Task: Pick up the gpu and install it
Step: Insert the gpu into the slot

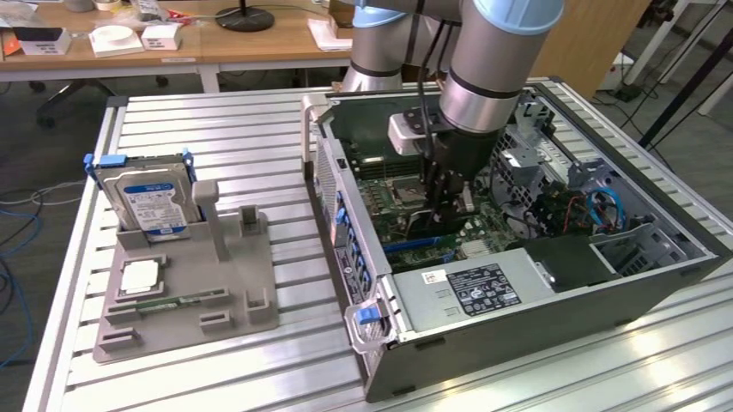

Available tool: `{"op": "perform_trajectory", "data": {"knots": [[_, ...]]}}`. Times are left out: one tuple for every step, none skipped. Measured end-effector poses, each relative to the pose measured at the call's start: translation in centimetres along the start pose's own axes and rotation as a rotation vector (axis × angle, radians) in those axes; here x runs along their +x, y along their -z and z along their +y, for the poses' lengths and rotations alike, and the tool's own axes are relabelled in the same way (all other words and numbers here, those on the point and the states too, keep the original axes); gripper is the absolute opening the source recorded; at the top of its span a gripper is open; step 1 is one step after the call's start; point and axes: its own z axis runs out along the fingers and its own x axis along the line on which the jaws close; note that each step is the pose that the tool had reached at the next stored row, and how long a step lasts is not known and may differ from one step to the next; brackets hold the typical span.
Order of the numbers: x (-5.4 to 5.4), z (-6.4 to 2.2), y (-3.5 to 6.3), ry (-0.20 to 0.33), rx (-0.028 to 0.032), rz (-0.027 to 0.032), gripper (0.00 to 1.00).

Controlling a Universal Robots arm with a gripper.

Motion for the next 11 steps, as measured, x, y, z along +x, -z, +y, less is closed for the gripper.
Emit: {"op": "perform_trajectory", "data": {"knots": [[0.0,0.03,0.0,0.0,0.0,0.0001,0.26],[-0.01,0.06,0.0,0.0,-0.0001,0.0001,0.26],[-0.01,0.09,-0.01,0.0,-0.0001,0.0,0.26],[-0.02,0.12,-0.02,0.0,0.0,-0.0001,0.26],[-0.03,0.18,-0.03,0.0,0.0,-0.0001,0.26],[-0.04,0.23,-0.04,0.0,0.0,-0.0001,0.26],[-0.05,0.27,-0.05,0.0,0.0,-0.0001,0.26],[-0.05,0.3,-0.05,0.0,0.0,-0.0001,0.26],[-0.05,0.32,-0.06,0.0,0.0,-0.0001,0.26],[-0.06,0.34,-0.08,0.0,0.0,-0.0002,0.26],[-0.06,0.38,-0.1,0.0,0.0,-0.0002,0.26]]}}
